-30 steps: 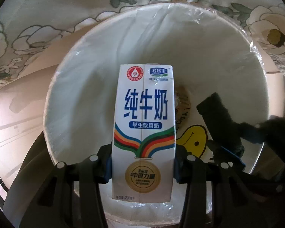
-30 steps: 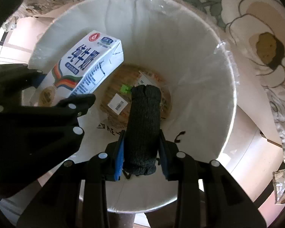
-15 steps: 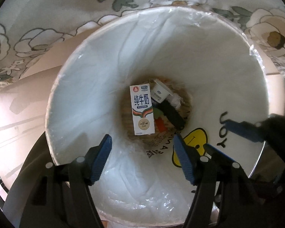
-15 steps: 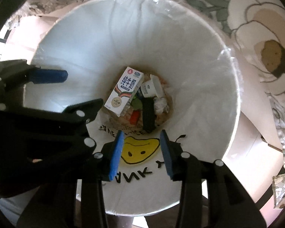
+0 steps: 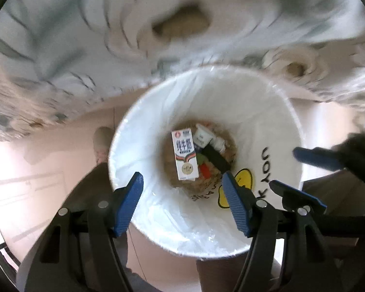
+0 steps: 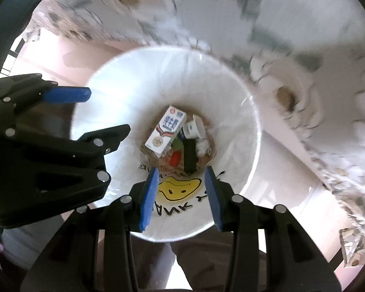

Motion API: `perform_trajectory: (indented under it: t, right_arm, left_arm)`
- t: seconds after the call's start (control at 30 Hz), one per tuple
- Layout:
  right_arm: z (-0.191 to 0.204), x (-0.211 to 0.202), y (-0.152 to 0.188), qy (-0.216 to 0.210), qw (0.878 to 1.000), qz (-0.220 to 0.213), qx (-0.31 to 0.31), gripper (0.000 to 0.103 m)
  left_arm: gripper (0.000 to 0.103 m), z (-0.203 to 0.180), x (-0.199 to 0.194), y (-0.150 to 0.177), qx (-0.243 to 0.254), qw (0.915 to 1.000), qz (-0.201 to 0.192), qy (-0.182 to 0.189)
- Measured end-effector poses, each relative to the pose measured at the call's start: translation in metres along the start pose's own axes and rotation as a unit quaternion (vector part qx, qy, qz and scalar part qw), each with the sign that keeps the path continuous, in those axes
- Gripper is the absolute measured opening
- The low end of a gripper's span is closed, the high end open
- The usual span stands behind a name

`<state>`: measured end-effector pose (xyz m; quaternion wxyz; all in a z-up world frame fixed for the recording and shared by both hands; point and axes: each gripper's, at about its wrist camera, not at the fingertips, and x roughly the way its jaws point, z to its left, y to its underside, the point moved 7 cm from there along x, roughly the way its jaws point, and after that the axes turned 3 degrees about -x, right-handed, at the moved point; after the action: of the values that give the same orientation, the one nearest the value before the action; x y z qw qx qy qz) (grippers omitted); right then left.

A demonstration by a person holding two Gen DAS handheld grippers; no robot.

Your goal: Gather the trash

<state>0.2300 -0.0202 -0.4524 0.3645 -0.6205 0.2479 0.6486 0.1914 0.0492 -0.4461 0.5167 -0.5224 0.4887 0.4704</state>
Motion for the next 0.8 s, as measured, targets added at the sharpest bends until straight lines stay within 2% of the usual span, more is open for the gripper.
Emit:
perform_trajectory:
  t: [0.13, 0.3, 0.4, 0.5, 0.63, 0.8]
  right_arm:
    - [0.004, -0.038, 0.001, 0.002, 1.0, -0.028, -0.012, 0.041]
    - [0.007, -0.094, 0.002, 0.039, 0.995, -0.075, -0.051, 0.046]
    - [0.006, -0.13, 0.003, 0.062, 0.991, -0.103, -0.063, 0.053]
    - [0.007, -0.164, 0.006, 0.073, 0.987, -0.13, -0.066, 0.055]
    - [0.012, -0.217, 0.013, 0.083, 0.979, -0.175, -0.067, 0.063]
    - [0.024, -0.277, 0.029, 0.105, 0.965, -0.226, -0.079, 0.07]
  left_arm:
    - [0.07, -0.002, -0.042, -0.003, -0.005, 0.9991, -0.041, 0.008]
    - [0.07, -0.002, -0.091, -0.004, -0.014, 0.9973, -0.07, 0.018]
    - [0.07, 0.001, -0.126, -0.005, -0.012, 0.996, -0.089, 0.008]
    - [0.07, 0.003, -0.152, -0.004, -0.008, 0.9938, -0.11, 0.006]
    - [0.07, 0.0, -0.207, -0.002, 0.008, 0.9867, -0.162, -0.005]
    - [0.085, -0.008, -0.27, 0.01, 0.02, 0.9731, -0.229, -0.021]
